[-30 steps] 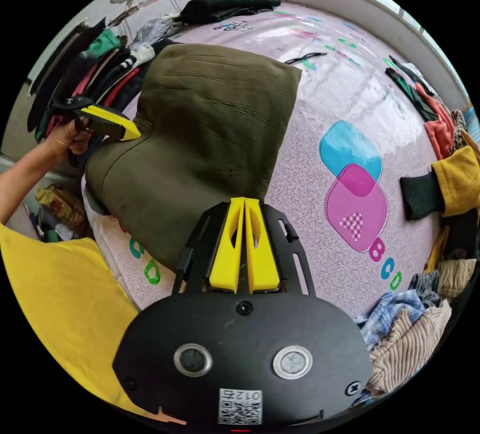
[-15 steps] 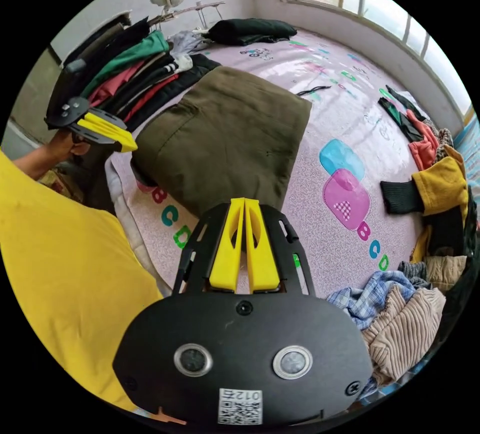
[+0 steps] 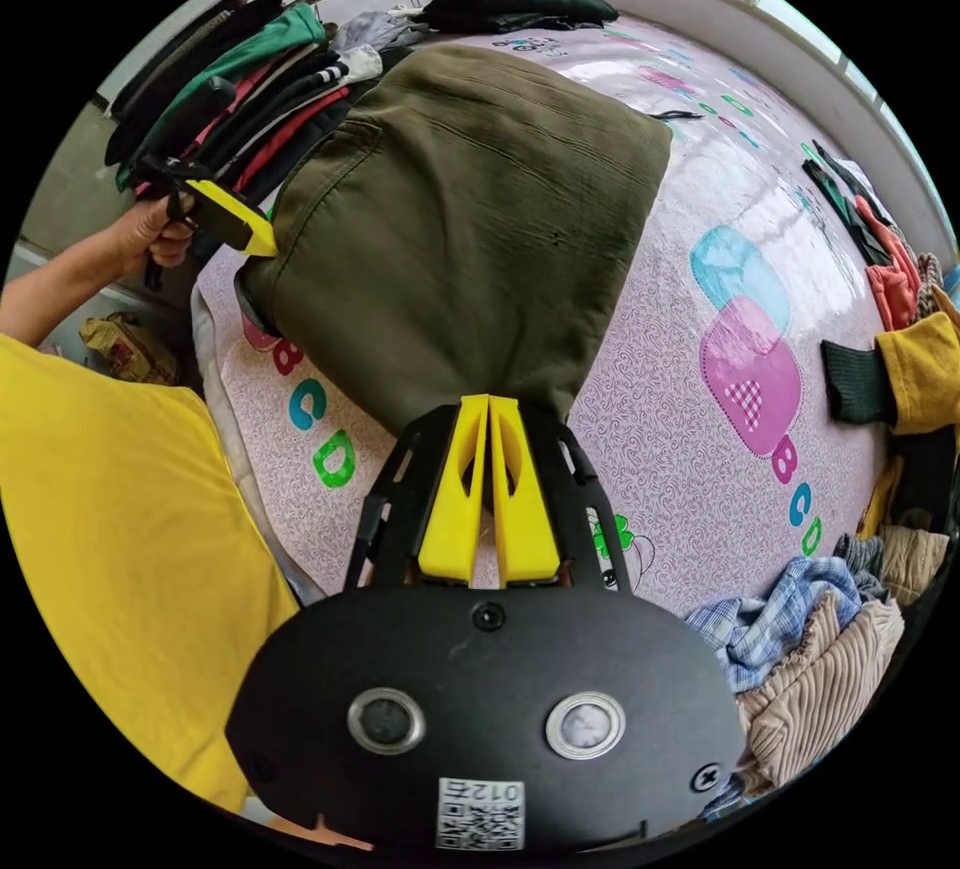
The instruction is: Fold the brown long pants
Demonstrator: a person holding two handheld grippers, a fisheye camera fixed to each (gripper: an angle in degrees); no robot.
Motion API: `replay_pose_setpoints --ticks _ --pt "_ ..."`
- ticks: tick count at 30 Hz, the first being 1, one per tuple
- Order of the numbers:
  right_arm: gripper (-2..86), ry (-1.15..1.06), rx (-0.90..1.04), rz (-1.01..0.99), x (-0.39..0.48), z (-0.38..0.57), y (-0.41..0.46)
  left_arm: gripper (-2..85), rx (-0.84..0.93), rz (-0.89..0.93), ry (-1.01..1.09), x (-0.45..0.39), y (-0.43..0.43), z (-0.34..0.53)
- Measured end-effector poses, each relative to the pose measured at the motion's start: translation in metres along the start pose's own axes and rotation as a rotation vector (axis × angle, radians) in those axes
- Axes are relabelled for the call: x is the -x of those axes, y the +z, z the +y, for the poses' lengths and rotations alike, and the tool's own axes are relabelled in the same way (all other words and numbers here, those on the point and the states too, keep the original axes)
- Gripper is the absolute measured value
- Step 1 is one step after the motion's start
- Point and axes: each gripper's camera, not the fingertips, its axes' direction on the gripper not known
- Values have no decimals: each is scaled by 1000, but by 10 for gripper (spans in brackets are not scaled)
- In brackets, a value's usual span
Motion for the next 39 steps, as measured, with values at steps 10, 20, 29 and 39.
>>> replay_pose_setpoints --ticks 10,20,29,39 --pt "7 37 -42 232 32 -2 9 4 -189 -377 86 -64 -49 -69" --pt "1 -101 -197 104 21 -78 -75 3 -203 -255 -95 -28 -46 -64" --pt "-1 -256 -248 -13 12 -273 -40 3 -134 -338 -20 -76 -23 -44" --pt "-3 -55 -30 -114 -66 -306 47 3 -104 -309 -22 -50 3 -48"
